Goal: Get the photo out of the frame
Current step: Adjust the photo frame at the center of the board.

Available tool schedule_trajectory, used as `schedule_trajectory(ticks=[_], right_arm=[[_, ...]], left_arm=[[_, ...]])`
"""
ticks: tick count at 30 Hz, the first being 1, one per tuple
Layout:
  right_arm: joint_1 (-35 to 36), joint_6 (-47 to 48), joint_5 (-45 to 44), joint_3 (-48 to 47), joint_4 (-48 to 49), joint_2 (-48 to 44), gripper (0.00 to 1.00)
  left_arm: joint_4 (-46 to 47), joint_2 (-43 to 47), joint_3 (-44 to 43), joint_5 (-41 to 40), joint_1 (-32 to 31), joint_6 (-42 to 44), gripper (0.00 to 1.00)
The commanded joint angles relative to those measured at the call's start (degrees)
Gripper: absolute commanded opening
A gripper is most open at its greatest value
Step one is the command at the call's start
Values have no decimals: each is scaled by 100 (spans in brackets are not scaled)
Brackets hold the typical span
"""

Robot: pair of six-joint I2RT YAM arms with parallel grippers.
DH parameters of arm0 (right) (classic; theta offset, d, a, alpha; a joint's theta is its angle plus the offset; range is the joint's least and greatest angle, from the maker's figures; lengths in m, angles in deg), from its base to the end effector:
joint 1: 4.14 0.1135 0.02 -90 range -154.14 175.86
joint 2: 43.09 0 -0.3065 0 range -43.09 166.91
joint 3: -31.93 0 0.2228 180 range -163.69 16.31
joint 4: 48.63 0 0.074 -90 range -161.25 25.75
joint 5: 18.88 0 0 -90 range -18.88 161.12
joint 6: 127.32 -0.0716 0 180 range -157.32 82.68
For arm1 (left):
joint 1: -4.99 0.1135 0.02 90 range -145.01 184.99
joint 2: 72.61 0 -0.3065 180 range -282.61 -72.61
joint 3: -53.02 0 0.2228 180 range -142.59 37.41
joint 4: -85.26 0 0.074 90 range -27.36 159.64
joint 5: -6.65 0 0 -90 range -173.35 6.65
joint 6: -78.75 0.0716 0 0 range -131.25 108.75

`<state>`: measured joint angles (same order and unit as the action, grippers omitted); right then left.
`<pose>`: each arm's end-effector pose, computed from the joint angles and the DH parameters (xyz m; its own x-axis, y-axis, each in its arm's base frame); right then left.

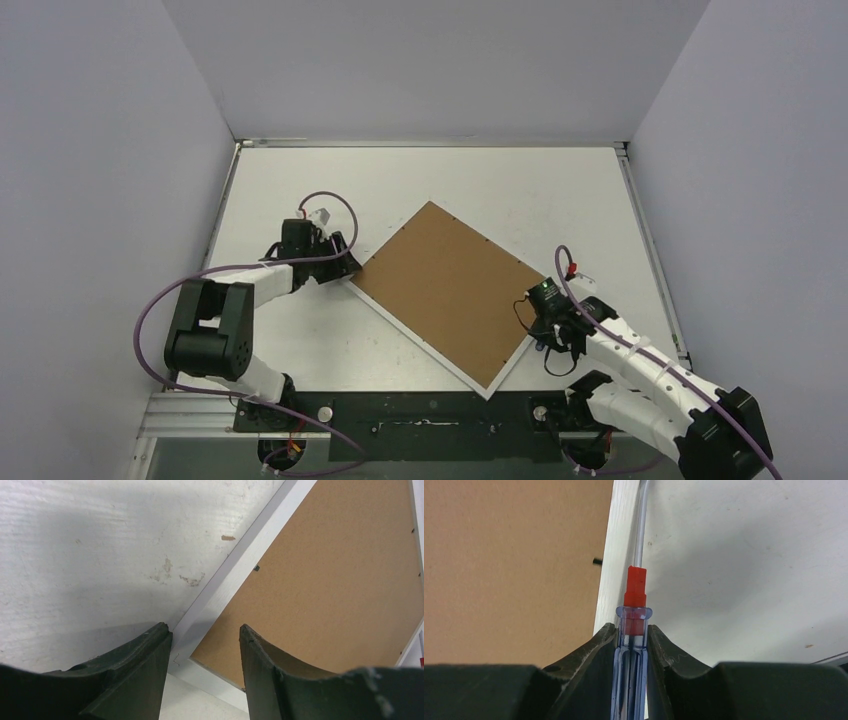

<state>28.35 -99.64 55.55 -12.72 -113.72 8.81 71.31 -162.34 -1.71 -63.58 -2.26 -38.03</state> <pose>0.0907 0.0350 0.1903 -0.7708 0.5205 -0.3674 0.5033 0.8510 0.1498 0.2885 -0.0611 0.1856 -0.8207 -0.3230 -0.4713 -0.0343 0.8513 -0.5236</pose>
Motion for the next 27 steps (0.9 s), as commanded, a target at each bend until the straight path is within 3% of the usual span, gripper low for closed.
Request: schedule_trajectory(ticks=[1, 14, 19, 27], right_arm=[[-153, 520, 418, -396, 789, 246, 0], [-1709, 1997, 1871, -668, 1550, 1093, 0], [-2266, 2408, 2441, -680, 1827, 1505, 0], [-2552, 2669, 1907, -1103, 1647, 1359, 0]], left_arm=[[-536, 303, 395, 22, -277, -280, 49], [-42, 1802, 2026, -229, -964, -1408, 46], [-405, 2823, 2548, -369, -1290, -1708, 46], [-1558, 4653, 2988, -1044, -2257, -2454, 45]])
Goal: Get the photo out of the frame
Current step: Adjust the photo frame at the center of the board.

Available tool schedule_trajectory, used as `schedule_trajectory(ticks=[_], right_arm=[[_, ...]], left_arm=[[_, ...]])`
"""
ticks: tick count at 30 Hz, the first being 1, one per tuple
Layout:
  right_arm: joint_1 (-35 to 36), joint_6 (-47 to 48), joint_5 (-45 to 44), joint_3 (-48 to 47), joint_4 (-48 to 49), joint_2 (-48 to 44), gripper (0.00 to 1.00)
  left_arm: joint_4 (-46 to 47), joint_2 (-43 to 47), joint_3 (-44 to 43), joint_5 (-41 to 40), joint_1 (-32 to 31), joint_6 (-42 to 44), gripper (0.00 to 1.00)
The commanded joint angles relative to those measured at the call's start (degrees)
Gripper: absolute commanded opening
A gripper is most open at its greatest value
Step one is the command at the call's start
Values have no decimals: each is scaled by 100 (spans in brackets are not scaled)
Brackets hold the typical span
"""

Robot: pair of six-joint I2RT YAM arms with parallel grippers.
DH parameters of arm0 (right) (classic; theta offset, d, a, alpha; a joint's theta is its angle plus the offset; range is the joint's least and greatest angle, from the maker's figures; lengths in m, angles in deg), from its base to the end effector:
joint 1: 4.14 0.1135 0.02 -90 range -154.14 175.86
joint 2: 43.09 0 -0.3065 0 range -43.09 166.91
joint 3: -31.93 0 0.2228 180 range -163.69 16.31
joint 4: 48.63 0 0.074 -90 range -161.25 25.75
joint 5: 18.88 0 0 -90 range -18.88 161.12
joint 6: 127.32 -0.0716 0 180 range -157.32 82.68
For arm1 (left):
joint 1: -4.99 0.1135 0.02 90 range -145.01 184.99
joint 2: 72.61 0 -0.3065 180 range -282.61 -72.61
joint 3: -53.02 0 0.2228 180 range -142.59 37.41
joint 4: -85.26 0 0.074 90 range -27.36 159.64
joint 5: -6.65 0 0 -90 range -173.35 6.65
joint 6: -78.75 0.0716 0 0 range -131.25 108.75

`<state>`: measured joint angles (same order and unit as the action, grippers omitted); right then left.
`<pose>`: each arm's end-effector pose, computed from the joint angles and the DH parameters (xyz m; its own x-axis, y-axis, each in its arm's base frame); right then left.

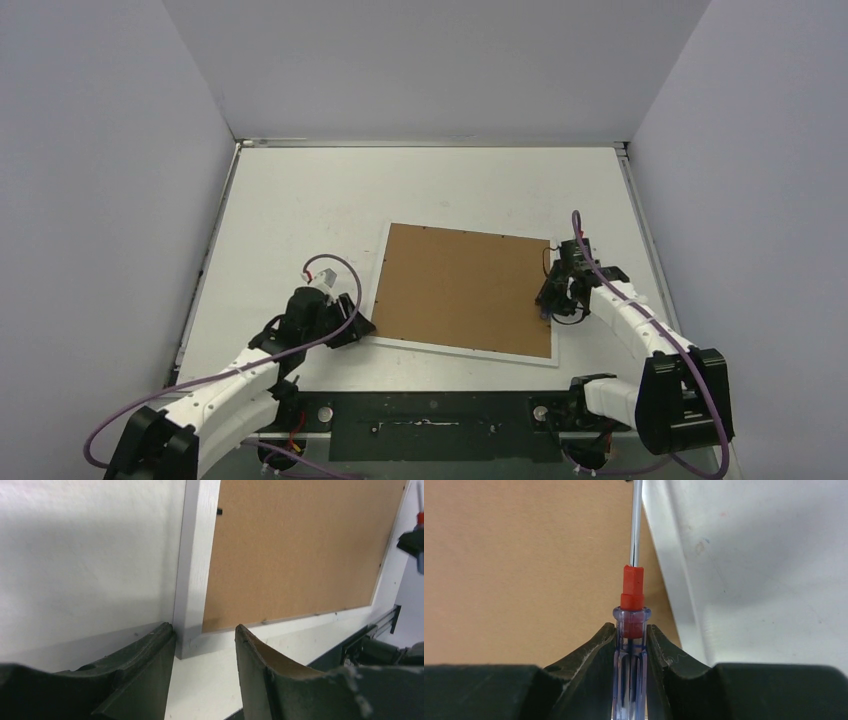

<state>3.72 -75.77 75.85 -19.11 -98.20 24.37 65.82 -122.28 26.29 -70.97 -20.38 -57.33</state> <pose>0.1729 0.0298 0.2008 -0.8141 0.5132 -0.2718 0.4299 0.8472 0.3120 0.1137 -0.0709 0.1633 -0.8270 -0.3865 -0.4083 -0.0491 0.7731 -0.6323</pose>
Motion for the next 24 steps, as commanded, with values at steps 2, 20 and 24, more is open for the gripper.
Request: schedule_trajectory(ticks=[2, 20, 24], right_arm=[[-207, 316, -400, -570, -20, -304, 0], [-1401, 196, 616, 105, 1441, 495, 0], [-1401, 192, 673, 148, 1630, 690, 0]], left_arm=[[-1260, 1029, 205, -467, -624, -620, 45], [-713, -95, -1160, -974, -599, 566, 70], [-5, -1002, -1296, -436, -471, 651, 70]])
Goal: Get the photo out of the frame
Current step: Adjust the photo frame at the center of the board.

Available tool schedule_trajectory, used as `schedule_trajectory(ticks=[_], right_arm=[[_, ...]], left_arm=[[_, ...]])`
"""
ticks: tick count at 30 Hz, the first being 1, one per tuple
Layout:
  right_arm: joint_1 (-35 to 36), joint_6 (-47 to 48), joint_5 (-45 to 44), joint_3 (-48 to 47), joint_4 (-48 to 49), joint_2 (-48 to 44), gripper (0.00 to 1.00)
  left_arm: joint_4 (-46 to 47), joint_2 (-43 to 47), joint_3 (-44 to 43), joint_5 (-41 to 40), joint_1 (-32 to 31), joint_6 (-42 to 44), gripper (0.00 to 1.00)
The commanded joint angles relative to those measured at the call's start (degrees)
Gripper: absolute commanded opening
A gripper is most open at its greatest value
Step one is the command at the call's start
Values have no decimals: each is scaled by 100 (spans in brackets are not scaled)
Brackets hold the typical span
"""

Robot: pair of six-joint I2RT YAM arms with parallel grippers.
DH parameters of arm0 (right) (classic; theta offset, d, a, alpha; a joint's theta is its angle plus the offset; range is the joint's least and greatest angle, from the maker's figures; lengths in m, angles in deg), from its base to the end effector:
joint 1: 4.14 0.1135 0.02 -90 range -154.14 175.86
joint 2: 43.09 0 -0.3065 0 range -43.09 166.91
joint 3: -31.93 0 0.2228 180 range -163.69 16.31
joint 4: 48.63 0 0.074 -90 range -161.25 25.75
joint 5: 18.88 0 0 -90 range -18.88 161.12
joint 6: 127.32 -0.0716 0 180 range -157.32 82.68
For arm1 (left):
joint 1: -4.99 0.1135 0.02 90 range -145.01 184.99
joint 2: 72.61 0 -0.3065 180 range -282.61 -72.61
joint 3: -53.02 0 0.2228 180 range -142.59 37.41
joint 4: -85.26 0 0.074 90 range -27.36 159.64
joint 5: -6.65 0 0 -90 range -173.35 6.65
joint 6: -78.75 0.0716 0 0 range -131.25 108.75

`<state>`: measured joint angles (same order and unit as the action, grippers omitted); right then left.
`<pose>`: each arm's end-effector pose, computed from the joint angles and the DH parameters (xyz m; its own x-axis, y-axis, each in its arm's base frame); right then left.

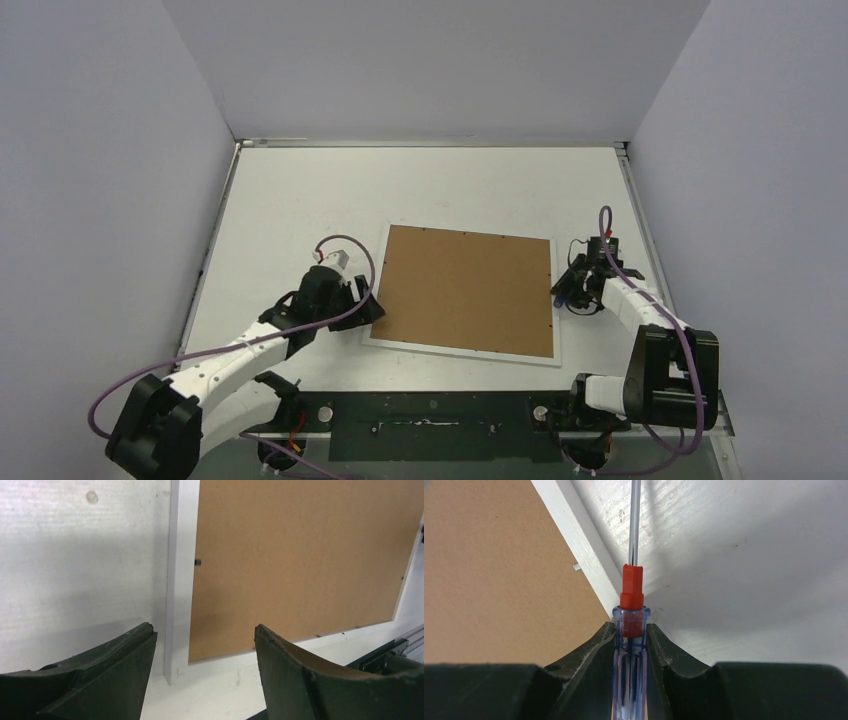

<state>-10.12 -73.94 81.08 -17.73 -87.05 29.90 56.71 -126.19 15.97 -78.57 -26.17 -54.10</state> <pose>0.2035 -0.0089 0.1910 -0.6905 0.6631 -0.2890 0.5396 0.7383 0.4046 0.1289 -0.0849 0.1938 -0.8291 -0.2906 -0.4776 0.0029 0.8520 -0.5235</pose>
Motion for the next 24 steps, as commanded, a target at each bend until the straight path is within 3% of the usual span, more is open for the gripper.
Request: schedule_trajectory(ticks=[1, 8, 17, 21, 24], right_arm=[[-17, 28, 220, 9, 559, 191, 0], [-20, 140, 697, 35, 836, 522, 0], [170, 277, 1162, -10, 1057, 873, 0], [186, 286, 908, -77, 891, 738, 0], [132, 366, 333, -259, 470, 324, 0]], left_arm=[[1038, -749, -242, 416, 110, 303, 70], [1583, -702, 459, 587, 71, -2, 69], [1307, 667, 1378, 544, -658, -916, 60], [102, 1530, 1266, -310, -1500, -1265, 58], [-1030, 2054, 940, -1011, -1725, -1291, 64]])
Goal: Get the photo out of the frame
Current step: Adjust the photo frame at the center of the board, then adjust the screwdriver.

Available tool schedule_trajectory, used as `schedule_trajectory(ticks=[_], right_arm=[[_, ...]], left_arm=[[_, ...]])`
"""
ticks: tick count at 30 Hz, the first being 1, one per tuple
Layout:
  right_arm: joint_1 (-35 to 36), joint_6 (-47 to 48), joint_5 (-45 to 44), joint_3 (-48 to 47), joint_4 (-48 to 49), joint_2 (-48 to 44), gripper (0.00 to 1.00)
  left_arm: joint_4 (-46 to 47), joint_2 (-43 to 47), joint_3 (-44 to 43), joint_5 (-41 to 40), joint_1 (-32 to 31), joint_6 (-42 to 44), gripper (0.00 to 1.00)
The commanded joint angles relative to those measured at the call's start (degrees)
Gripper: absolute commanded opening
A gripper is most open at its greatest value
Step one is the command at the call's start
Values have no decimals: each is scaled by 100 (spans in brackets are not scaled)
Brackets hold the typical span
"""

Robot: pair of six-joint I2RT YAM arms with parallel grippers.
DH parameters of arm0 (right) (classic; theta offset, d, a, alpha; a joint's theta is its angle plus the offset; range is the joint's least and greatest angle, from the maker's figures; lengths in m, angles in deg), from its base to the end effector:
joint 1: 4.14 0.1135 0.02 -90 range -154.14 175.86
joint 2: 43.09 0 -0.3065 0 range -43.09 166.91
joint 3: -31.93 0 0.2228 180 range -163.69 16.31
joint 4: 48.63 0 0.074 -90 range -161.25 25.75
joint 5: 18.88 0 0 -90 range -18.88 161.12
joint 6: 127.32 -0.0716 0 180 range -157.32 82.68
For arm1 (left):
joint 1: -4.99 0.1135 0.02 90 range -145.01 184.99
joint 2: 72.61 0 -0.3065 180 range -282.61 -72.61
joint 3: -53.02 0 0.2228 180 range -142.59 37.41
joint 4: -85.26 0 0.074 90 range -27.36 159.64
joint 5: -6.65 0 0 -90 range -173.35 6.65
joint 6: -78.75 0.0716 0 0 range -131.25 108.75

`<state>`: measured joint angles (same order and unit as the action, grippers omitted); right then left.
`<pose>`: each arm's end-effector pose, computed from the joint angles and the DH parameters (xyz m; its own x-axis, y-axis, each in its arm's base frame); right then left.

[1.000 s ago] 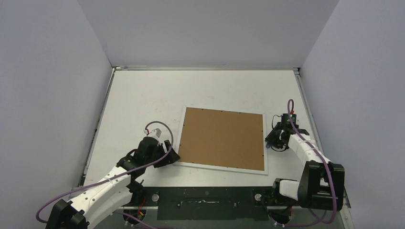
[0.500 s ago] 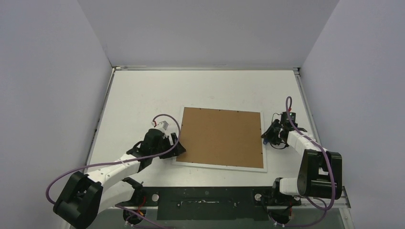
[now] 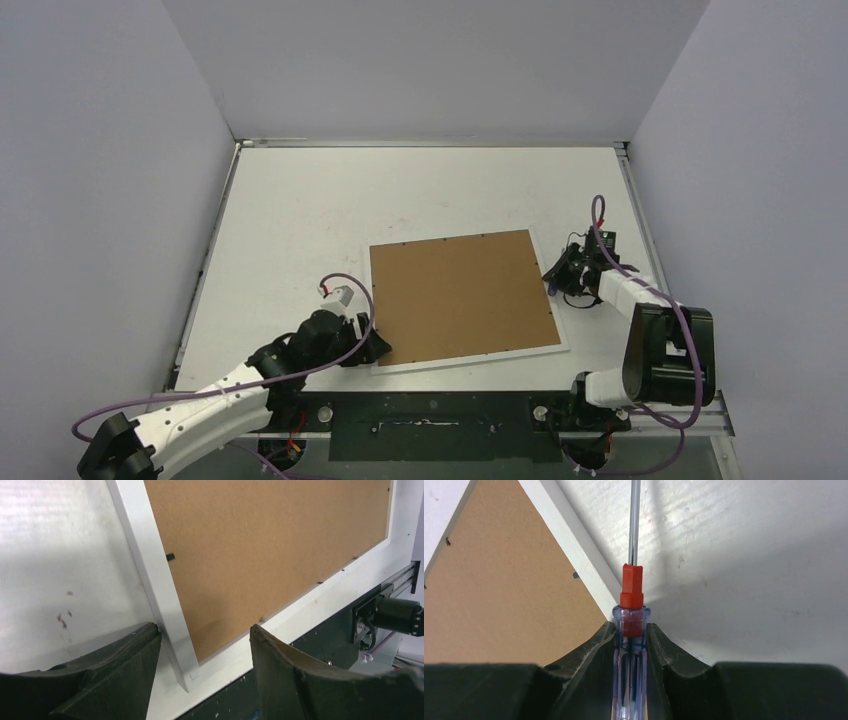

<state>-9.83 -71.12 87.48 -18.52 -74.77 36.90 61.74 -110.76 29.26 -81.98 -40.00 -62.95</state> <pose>0.2418 -0.0038 0.1876 -0.7179 0.6079 -0.3391 0.4049 0.7609 0.5070 0.0763 -0.0787 0.1580 -0.8345 -0.2752 -0.4775 0.1053 0.7708 -0.6283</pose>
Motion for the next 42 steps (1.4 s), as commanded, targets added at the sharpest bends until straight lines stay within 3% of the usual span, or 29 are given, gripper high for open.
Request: schedule_trajectory(ticks=[1, 5, 7, 12, 17, 21, 25, 31, 36, 42], right_arm=[[79, 107, -499, -271, -908, -524, 0], [69, 301, -1286, -732, -1636, -1270, 0], [68, 510, -1199, -931, -1813, -1631, 0], [308, 613, 1741, -1053, -1551, -2111, 0], [1798, 289, 2592, -812, -923, -2722, 0], [2706, 142, 2498, -605, -537, -3068, 0], [3278, -52, 2881, -482, -98, -2984, 0], [4400, 303, 2496, -642, -214, -2636, 0], [5107, 672, 1887, -920, -389, -2358, 0], [5184, 724, 1245, -1007, -594, -2307, 0]], left_arm=[[-1734, 668, -477, -777, -336, -382, 65], [-2478, 991, -1049, -1202, -326, -189, 73], [-2556, 944, -1327, -1214, -318, -37, 74], [-1997, 273, -1979, -692, -306, 625, 78], [-729, -557, -2582, 543, -72, 993, 82], [602, -900, -2764, 1894, 436, 764, 82], [2391, -1036, -2445, 2856, 857, -13, 83], [3803, -1316, -2209, 3213, 906, -630, 83], [3774, -1522, -2125, 3011, 872, -781, 83], [3487, -1331, -1924, 2766, 869, -824, 83]])
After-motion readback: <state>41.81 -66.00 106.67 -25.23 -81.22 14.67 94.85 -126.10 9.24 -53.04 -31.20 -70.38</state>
